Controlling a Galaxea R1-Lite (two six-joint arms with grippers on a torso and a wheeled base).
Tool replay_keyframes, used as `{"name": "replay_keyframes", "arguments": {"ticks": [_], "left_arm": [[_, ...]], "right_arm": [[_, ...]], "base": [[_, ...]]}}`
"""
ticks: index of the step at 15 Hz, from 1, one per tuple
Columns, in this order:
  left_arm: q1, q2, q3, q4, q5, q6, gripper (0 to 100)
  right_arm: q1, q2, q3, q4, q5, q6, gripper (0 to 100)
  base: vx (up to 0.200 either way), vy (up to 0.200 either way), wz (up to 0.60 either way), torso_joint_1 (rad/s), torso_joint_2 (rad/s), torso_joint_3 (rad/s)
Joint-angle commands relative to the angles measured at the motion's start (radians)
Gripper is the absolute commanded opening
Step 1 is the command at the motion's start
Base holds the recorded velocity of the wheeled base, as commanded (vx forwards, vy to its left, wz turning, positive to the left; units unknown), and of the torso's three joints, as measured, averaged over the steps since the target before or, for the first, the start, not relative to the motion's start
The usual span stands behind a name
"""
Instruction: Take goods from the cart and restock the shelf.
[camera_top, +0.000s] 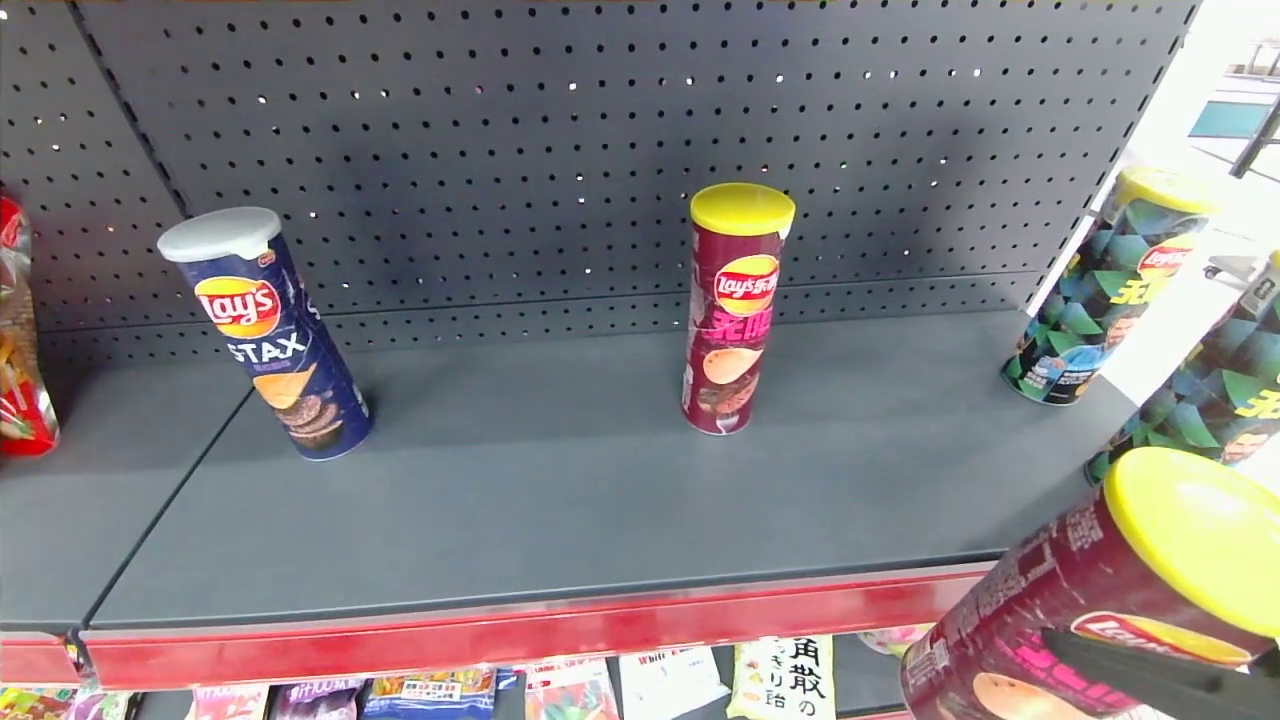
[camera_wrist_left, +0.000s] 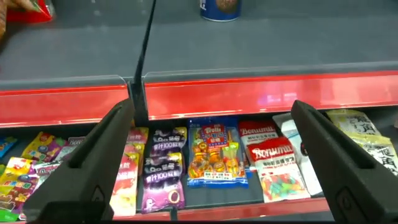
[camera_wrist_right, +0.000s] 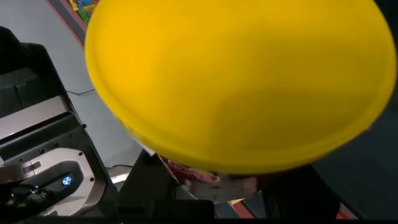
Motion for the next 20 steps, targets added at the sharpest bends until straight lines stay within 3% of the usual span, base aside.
{"name": "replay_keyframes", "arguments": {"ticks": [1,2,3,4,5,6,8,10,12,16,18,20], "left_arm": [[0.000,0.001,-0.005,-0.007,-0.041,0.040,100],[-0.005,0.033,-0.083,-0.017,-0.118,0.043,100],[-0.008,0.220,-0.250,-0.012,-0.170,0.032,100],[-0.026,0.360,-0.391,-0.015,-0.213,0.003,100],[-0.071,0.458,-0.462,-0.015,-0.305,0.012,100],[-0.107,0.602,-0.549,-0.017,-0.402,0.047,100],[-0.143,0.880,-0.724,-0.020,-0.451,0.127,100],[-0.258,1.082,-0.832,-0.043,-0.537,0.166,100],[-0.359,1.251,-0.919,-0.063,-0.555,0.169,100],[-0.485,1.515,-1.053,-0.168,-0.598,0.202,100],[-0.499,1.592,-1.108,-0.190,-0.593,0.204,100],[-0.500,1.728,-1.212,-0.248,-0.596,0.241,100]], "right_arm": [[0.001,-0.008,-0.014,-0.001,0.001,0.000,0],[0.001,-0.011,-0.018,-0.001,0.001,0.000,0],[0.003,-0.014,-0.021,-0.001,0.002,0.000,0],[0.004,-0.014,-0.031,0.001,0.004,0.000,0],[0.009,-0.011,-0.034,-0.001,0.002,0.000,0],[0.009,-0.009,-0.041,-0.001,0.001,0.001,0],[0.009,-0.011,-0.051,-0.001,-0.002,0.001,0],[0.004,-0.006,-0.061,-0.001,-0.005,0.004,0],[0.003,-0.017,-0.055,0.004,-0.007,0.004,0],[0.003,-0.026,-0.057,0.004,-0.032,0.006,0],[0.001,-0.028,-0.057,0.006,-0.032,0.006,0],[-0.001,-0.028,-0.057,0.006,-0.033,0.006,0]], "base": [[0.000,0.000,0.00,0.000,0.00,0.000],[0.000,0.000,0.00,0.000,0.00,0.000],[0.000,0.000,0.00,0.000,0.00,0.000],[0.000,0.000,0.00,0.000,0.00,0.000],[0.000,0.000,0.00,0.000,0.00,0.000],[0.000,0.000,0.00,0.000,0.00,0.000],[0.000,0.000,0.00,0.000,0.00,0.000],[0.000,0.000,0.00,0.000,0.00,0.000],[0.000,0.000,0.00,0.000,0.00,0.000],[0.000,0.000,0.00,0.000,0.00,0.000],[0.000,0.000,0.00,0.000,0.00,0.000],[0.000,0.000,0.00,0.000,0.00,0.000]]}}
